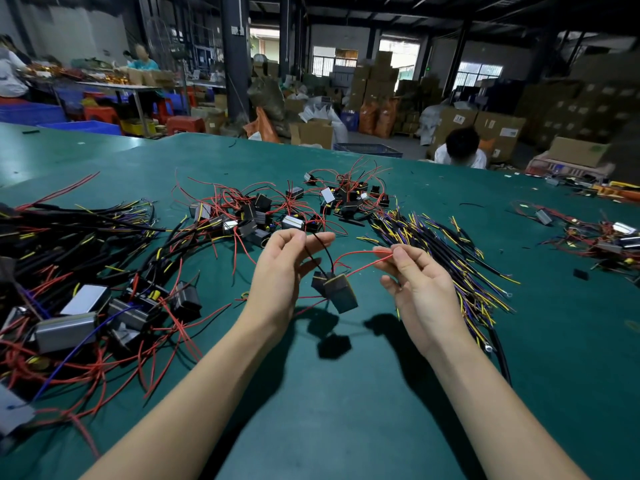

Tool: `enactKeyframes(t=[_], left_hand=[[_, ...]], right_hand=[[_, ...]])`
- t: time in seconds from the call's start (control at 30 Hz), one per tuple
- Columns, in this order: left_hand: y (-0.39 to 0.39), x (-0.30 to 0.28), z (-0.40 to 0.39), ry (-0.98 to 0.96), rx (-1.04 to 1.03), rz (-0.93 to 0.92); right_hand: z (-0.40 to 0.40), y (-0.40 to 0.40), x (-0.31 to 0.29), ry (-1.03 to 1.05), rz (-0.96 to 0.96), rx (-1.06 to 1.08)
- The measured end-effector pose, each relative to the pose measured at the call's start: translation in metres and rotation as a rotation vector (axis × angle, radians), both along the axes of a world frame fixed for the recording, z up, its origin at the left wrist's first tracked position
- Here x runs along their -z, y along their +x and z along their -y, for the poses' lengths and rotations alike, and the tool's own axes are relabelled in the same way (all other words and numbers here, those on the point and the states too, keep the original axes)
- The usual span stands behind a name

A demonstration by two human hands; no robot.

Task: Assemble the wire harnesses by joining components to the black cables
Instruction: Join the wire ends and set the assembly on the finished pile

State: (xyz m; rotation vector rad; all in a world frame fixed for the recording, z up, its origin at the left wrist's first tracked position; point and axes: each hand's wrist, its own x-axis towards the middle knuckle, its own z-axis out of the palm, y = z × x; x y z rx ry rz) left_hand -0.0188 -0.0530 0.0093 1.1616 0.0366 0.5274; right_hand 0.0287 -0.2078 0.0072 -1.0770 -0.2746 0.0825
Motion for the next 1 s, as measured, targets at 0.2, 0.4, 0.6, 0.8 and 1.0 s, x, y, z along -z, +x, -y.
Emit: enactKeyframes(t=[0.2, 0.4, 0.6, 0.8, 1.0], left_hand=[[-0.002, 0.004, -0.006, -0.038, 0.007, 0.033], [-0.003, 0.006, -0.009, -0.174, -0.043, 0.084], [-0.006, 0.007, -0.013, -0.228, -0.086, 0.046], [-0.007, 0.002, -0.014, -0.334, -0.092, 0.001], [-0.002, -0.002, -0.013, -0.182, -0.149, 0.006]], right_hand=[[0.003, 0.003, 0.003, 0.115, -0.078, -0.027], [0.005, 0.007, 0.002, 0.233, -0.159, -0.024], [0.002, 0.006, 0.003, 0.218, -0.161, 0.005], [-0.002, 0.002, 0.006, 0.003, -0.020, 0.039], [-0.009, -0.003, 0.011, -0.127, 0.015, -0.010]])
